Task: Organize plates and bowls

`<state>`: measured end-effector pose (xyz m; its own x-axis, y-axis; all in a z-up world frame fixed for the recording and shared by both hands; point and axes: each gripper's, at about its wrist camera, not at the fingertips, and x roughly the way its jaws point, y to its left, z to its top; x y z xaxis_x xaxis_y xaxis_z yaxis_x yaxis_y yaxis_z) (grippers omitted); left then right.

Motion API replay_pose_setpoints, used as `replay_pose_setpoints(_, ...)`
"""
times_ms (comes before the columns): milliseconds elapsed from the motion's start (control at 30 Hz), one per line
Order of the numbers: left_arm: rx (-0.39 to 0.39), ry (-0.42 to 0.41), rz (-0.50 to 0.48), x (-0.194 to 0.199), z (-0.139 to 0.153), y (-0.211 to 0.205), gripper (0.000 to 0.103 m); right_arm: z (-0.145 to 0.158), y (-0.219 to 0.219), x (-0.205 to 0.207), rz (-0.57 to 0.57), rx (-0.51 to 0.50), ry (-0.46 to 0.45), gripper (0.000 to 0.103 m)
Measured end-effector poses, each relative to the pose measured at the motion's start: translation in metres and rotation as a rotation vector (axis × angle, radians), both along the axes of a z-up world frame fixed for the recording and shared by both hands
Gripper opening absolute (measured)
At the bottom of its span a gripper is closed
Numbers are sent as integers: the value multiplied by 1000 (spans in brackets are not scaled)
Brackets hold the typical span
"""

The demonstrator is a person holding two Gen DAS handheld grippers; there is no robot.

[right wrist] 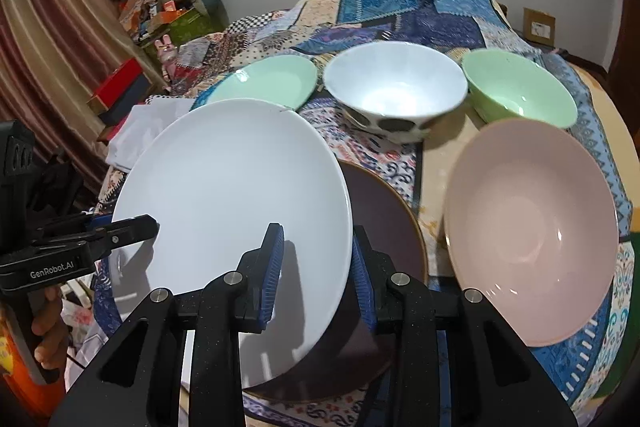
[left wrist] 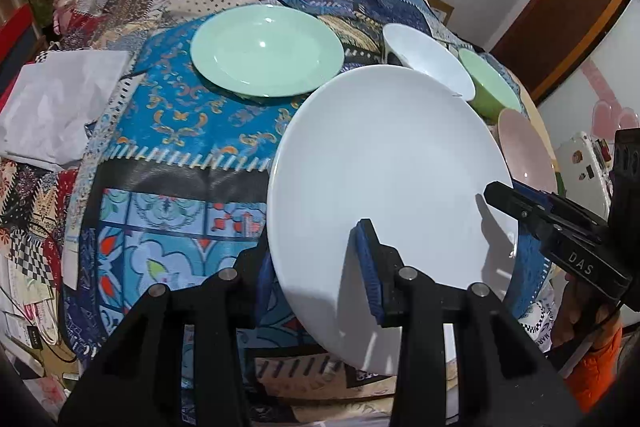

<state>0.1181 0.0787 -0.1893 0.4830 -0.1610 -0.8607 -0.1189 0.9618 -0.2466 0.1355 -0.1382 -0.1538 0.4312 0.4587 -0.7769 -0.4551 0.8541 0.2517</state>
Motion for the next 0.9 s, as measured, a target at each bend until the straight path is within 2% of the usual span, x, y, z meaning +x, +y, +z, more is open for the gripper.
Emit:
replay_pose_setpoints(467, 1, 60, -41, 19, -26, -20, 38, -22, -24, 3, -42, -3, 64, 31)
replay_pose_setpoints(900, -24, 80, -37, 31, -36, -19, 41, -24, -28, 0, -46, -18, 68, 31)
